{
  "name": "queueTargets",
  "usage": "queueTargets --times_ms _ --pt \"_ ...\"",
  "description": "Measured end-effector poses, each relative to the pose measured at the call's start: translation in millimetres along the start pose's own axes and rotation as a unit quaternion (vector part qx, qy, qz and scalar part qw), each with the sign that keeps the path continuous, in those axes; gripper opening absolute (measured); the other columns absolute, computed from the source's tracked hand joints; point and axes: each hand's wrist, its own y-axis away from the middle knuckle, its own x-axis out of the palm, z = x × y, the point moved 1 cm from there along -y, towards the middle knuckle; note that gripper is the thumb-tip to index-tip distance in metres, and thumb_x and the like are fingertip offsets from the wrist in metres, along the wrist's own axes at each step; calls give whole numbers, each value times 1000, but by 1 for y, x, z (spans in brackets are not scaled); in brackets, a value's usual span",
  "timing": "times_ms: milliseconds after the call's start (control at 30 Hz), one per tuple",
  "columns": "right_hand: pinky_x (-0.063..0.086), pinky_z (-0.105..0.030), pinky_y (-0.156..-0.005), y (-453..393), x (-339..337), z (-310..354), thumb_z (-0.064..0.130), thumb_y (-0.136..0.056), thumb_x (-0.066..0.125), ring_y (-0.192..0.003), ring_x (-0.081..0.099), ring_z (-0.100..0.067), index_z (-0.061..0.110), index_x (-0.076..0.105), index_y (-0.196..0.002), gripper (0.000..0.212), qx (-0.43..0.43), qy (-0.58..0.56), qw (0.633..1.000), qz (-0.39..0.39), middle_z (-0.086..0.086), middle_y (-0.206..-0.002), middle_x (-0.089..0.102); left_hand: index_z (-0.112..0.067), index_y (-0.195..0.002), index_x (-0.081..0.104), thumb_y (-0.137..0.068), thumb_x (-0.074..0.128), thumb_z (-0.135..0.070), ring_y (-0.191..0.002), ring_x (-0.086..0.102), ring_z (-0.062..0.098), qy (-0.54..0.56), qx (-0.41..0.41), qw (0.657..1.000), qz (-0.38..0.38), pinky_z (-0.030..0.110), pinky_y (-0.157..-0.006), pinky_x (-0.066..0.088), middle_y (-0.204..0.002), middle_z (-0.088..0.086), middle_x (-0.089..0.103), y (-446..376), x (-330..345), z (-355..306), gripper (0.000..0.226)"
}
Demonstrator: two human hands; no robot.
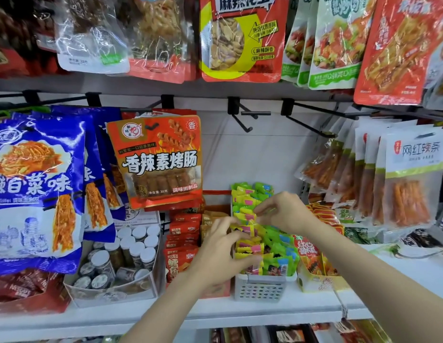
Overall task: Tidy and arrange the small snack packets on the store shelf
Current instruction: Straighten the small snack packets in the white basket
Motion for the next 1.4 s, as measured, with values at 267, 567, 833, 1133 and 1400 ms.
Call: queueTargets --times_ms 267,567,833,1133,1400 --pt "57 -32 -84 2 7 -10 22 -81 79 -83 71 -12 19 79 -90 9 16 44 998 -38 0 -88 77 -20 -131 58 -99 57 -23 -107 58 13 0 -48 999 6 26 -90 45 -118 -4 61 -32 -13 -4 32" --pt "55 -37 -87 -3 22 -4 37 -78 79 -98 65 -25 28 77 -95 20 41 128 991 -12 -4 -116 61 -14 -120 71 -100 54 -14 -109 65 25 -63 -93 990 84 30 -90 51 -119 10 70 -39 -4 11 27" --pt "54 -41 -89 -11 28 -2 31 -80 78 -104 64 -27 15 74 -100 26 83 154 984 3 -9 -115 63 -26 -115 72 -99 56 -16 -104 64 7 60 -66 994 68 28 -91 51 -116 -8 71 -26 -5 15 25" --pt "52 -42 -86 -16 31 4 20 -88 70 -101 63 -29 19 73 -91 4 19 116 991 -67 -6 -107 64 -16 -120 70 -101 53 -18 -118 60 18 41 -111 989 93 21 -93 43 -123 3 69 -38 -2 21 25" --pt "49 -32 -68 -14 -11 5 23 -89 70 -74 64 -26 18 57 -87 14 -22 32 989 -146 -5 -86 71 -35 -105 65 -99 52 -43 -88 56 4 84 -60 988 113 16 -79 44 -106 -16 62 -40 0 -2 16"
